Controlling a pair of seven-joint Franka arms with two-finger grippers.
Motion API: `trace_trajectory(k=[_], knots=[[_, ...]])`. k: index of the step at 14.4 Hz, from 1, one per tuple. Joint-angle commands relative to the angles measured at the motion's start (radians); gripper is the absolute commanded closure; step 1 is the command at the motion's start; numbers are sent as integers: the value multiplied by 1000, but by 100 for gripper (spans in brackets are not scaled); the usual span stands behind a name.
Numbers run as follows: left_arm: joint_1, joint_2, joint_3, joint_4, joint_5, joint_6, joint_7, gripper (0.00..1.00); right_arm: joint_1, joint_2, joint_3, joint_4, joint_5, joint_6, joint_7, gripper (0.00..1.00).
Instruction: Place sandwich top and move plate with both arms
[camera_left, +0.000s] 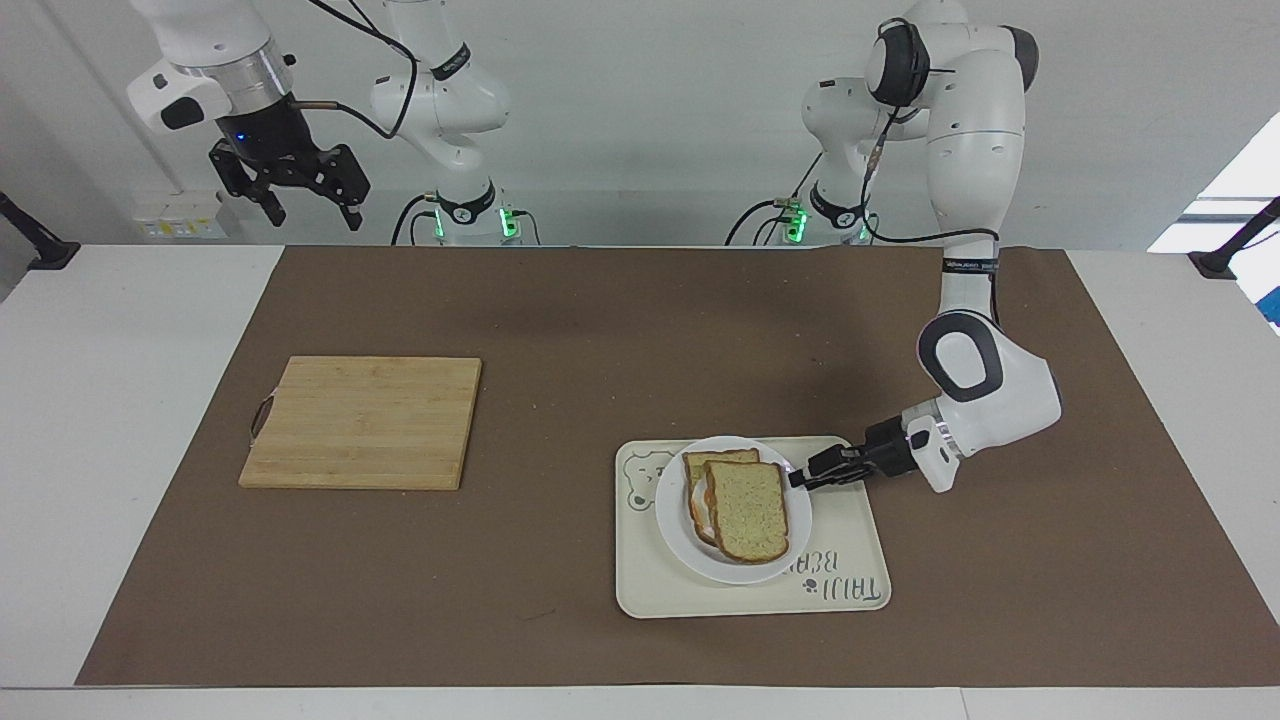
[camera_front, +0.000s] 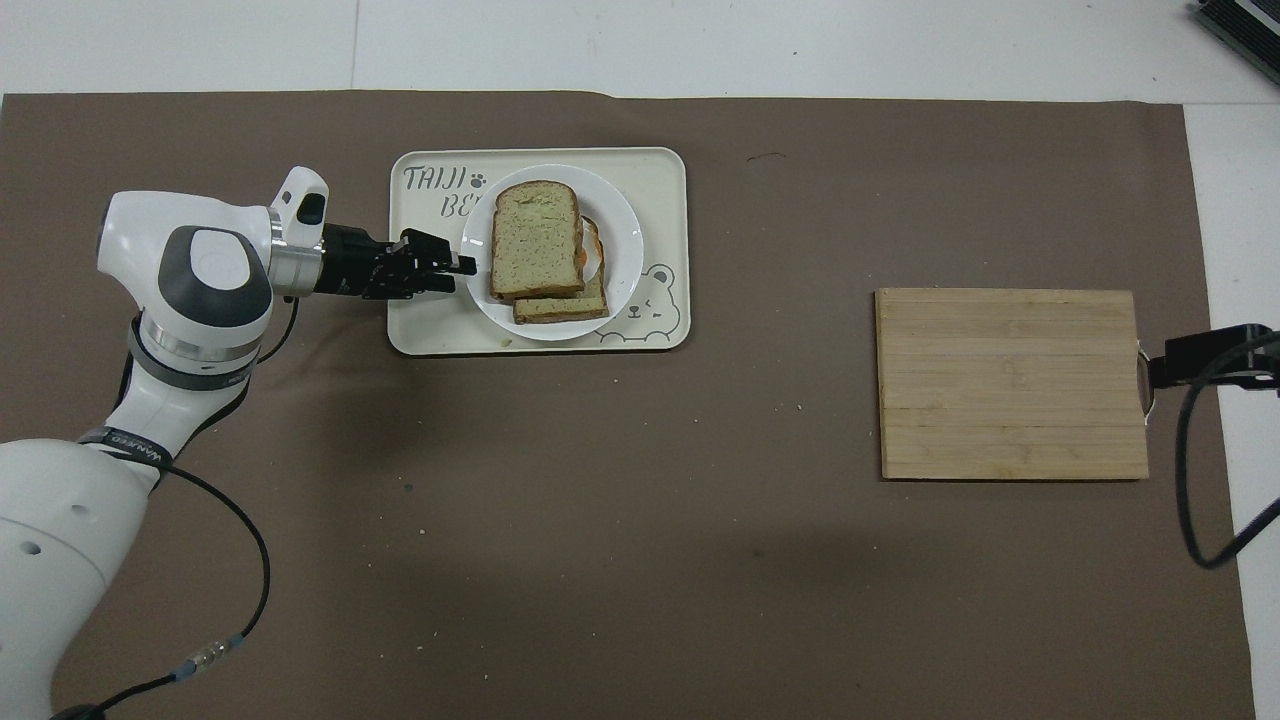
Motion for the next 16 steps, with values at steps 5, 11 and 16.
trace_trajectory(k=[5, 11, 16], knots=[[28, -121, 36, 22, 215, -23, -178, 0, -17, -8, 7, -3, 24, 8, -21, 0], [30, -257, 39, 32, 664, -62, -402, 0, -17, -8, 7, -3, 24, 8, -21, 0], [28, -383, 44, 85, 986, -269, -396, 0, -17, -8, 7, -3, 24, 8, -20, 0]])
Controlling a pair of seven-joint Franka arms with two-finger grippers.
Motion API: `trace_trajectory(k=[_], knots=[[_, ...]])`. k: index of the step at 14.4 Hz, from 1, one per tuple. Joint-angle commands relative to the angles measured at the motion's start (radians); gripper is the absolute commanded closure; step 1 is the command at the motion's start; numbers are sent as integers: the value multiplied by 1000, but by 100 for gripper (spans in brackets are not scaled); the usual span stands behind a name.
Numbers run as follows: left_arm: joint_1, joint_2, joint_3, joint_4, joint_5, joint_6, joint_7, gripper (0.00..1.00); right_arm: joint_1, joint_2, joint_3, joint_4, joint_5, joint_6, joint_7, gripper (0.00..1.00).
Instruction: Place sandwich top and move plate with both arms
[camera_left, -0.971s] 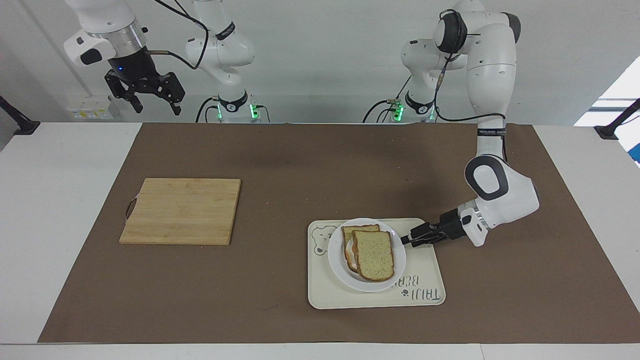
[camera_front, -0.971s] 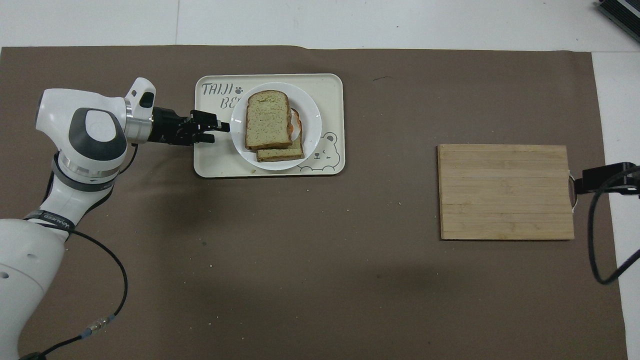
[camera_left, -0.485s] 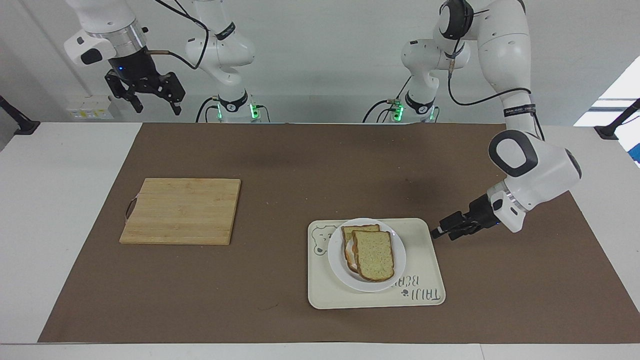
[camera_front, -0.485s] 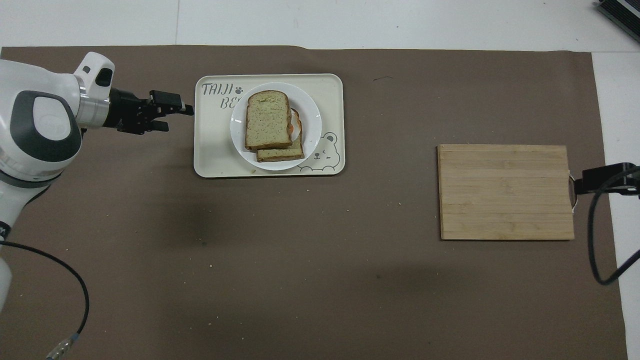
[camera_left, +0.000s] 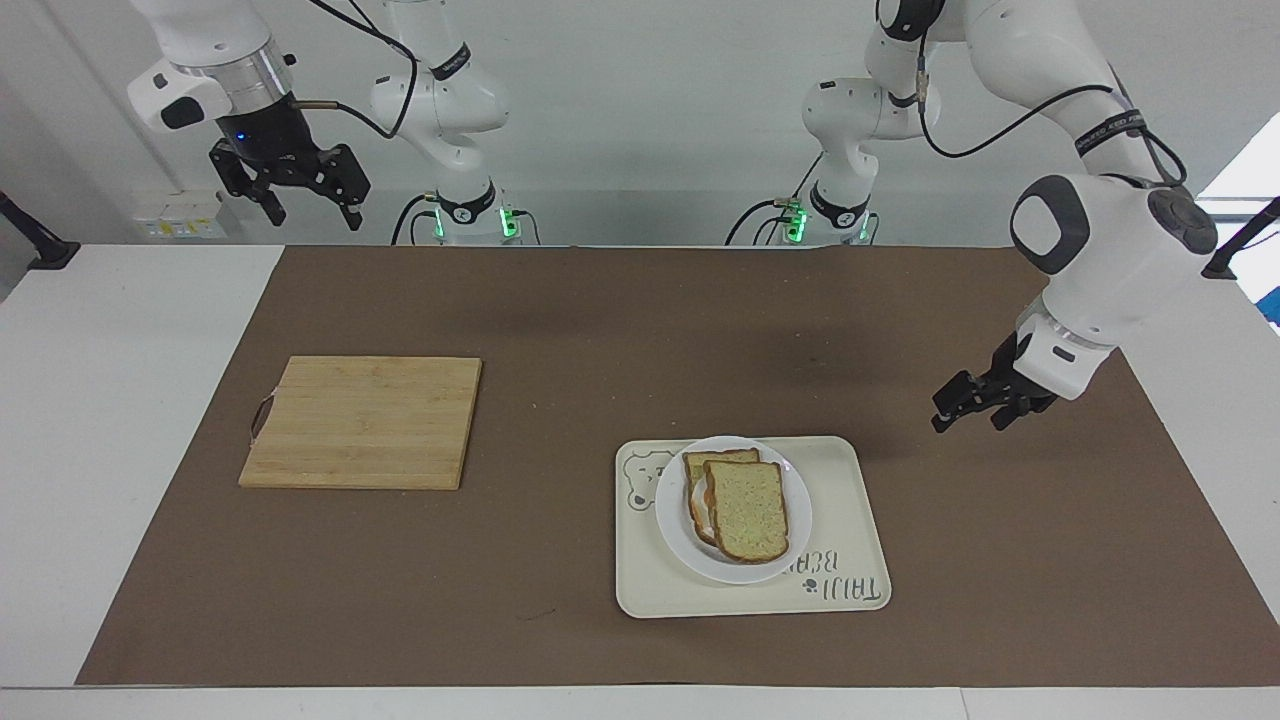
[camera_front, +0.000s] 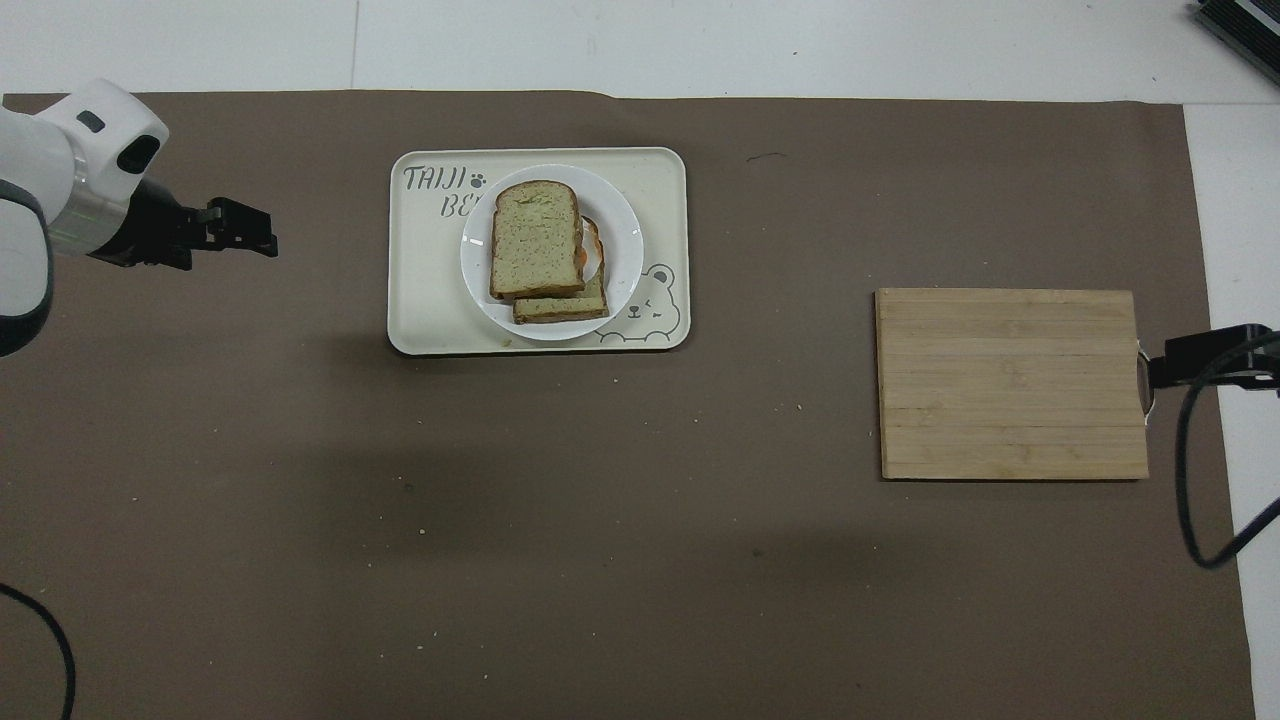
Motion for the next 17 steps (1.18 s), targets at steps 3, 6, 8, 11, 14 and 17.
trace_trajectory(k=[3, 6, 8, 11, 14, 17], knots=[[-2, -125, 8, 17, 95, -196, -4, 0, -17, -8, 7, -3, 24, 8, -20, 0], [-3, -133, 5, 131, 118, -376, -4, 0, -17, -8, 7, -3, 24, 8, -20, 0], [-5, -133, 3, 171, 142, -451, 2, 0, -17, -8, 7, -3, 24, 8, -20, 0], [-3, -165, 5, 148, 124, -439, 8, 0, -17, -8, 6, -3, 23, 8, -21, 0], [3, -167, 8, 143, 113, -436, 5, 0, -14, -8, 9, -3, 18, 17, -27, 0], [6, -168, 8, 143, 113, -436, 7, 0, -6, -2, 23, -3, -5, 73, -26, 0]])
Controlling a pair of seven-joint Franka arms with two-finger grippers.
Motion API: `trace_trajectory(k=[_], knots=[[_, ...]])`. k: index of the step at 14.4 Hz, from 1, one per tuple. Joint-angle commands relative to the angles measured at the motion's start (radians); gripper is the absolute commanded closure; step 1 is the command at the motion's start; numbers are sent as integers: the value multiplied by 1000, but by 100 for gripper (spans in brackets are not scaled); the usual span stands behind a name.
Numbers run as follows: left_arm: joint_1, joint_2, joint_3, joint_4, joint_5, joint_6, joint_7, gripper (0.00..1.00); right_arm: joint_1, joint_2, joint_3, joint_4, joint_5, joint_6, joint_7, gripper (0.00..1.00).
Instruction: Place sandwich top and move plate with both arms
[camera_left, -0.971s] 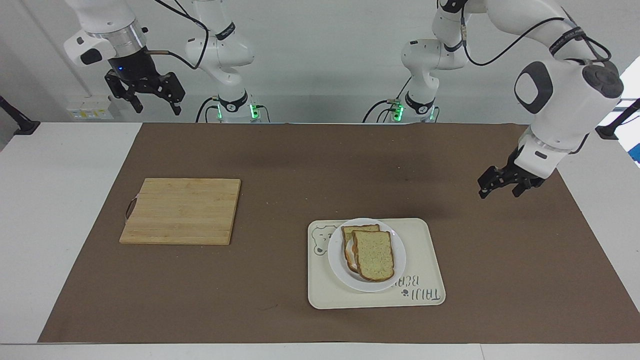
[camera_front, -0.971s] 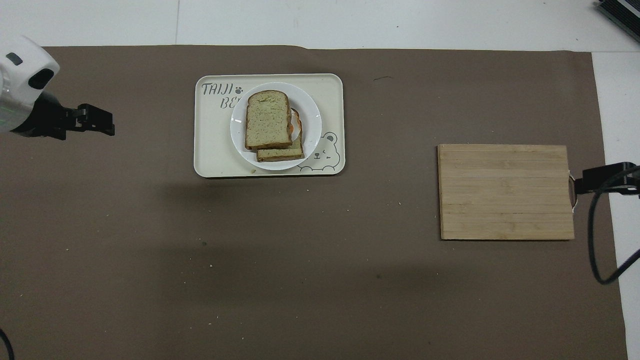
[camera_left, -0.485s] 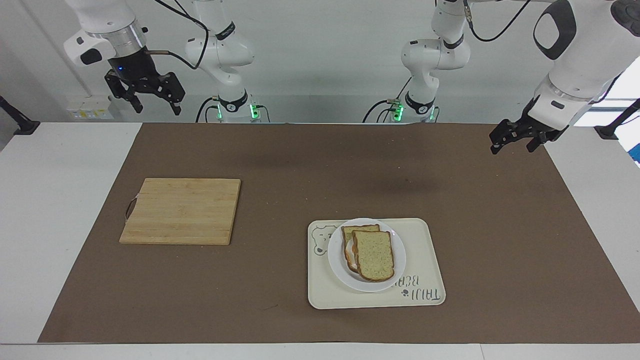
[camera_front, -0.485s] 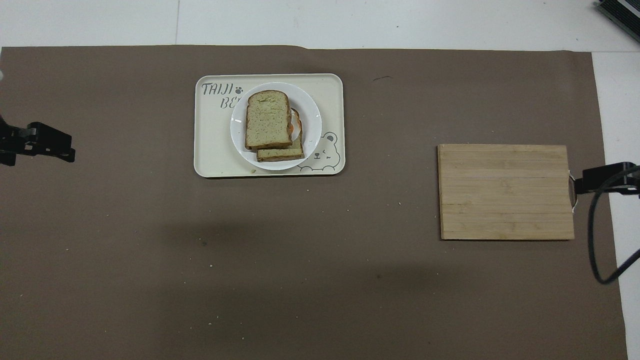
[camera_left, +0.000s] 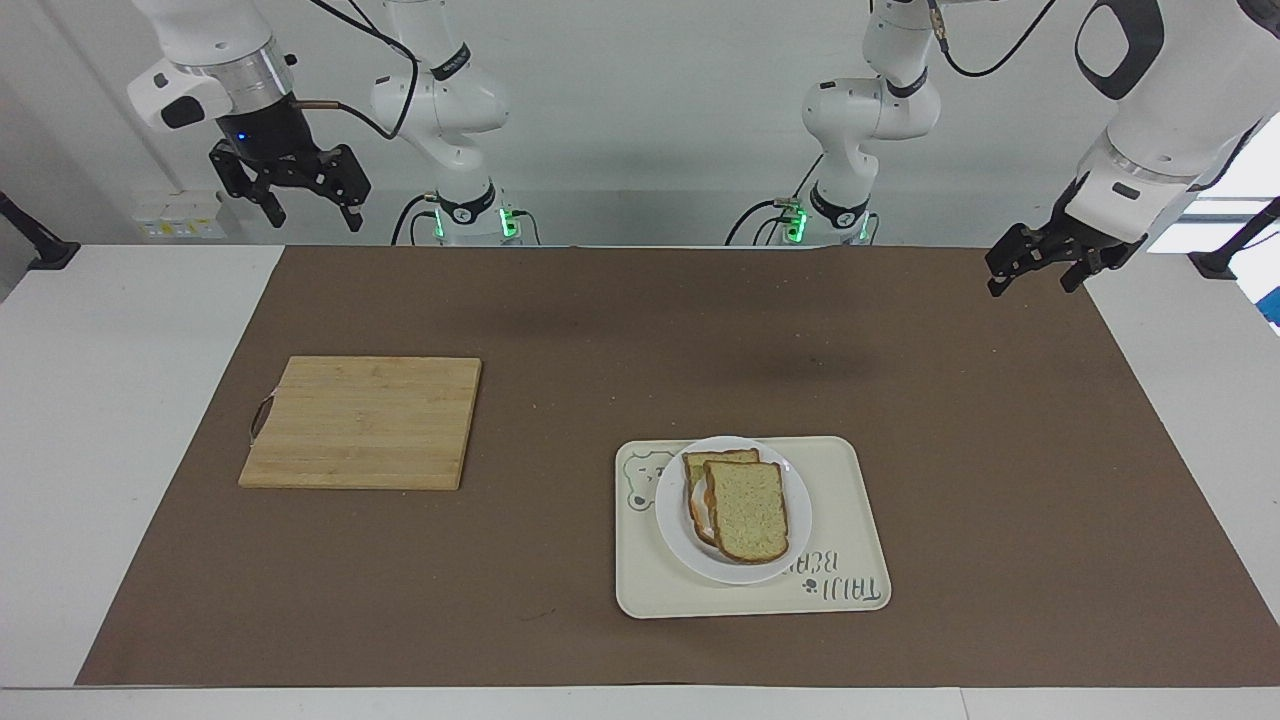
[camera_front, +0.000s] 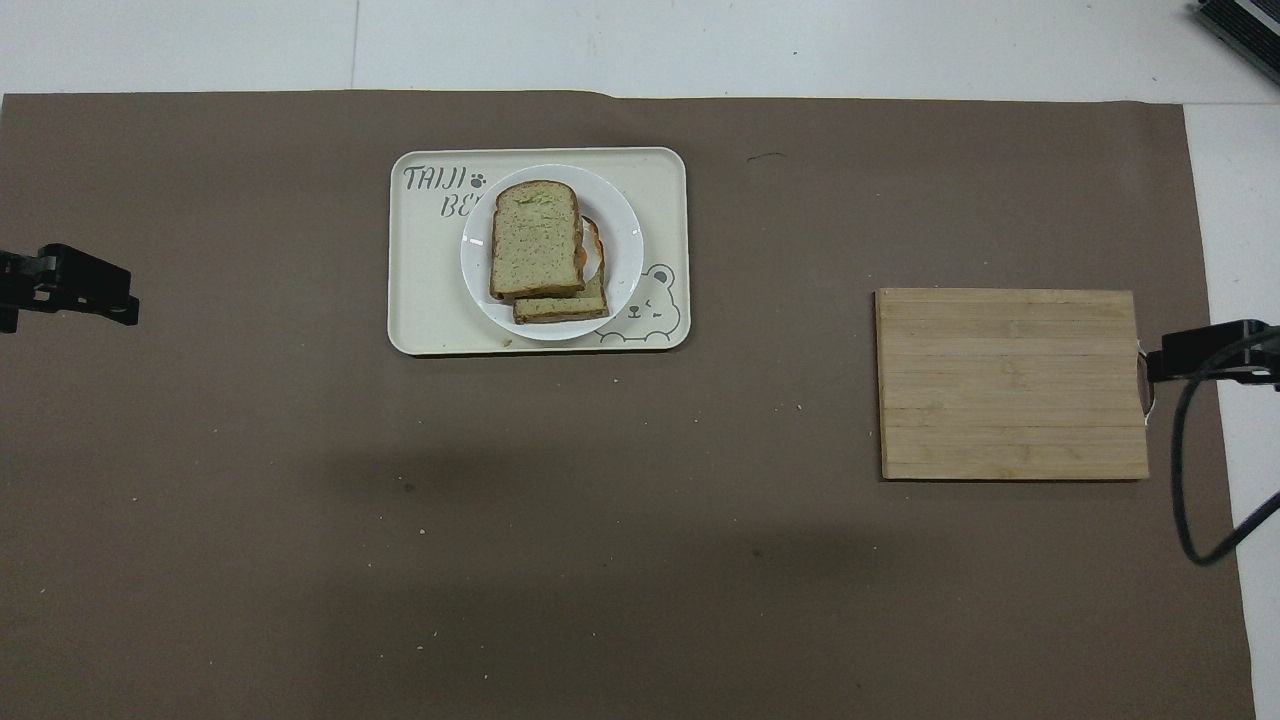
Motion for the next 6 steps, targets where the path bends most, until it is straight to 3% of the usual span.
trace_trajectory(k=[1, 6], knots=[[5, -13, 1, -5, 2, -16, 6, 0, -9, 2, 9, 0, -4, 40, -26, 0], [5, -13, 1, -5, 2, -16, 6, 0, -12, 8, 9, 5, -25, 10, -28, 0]])
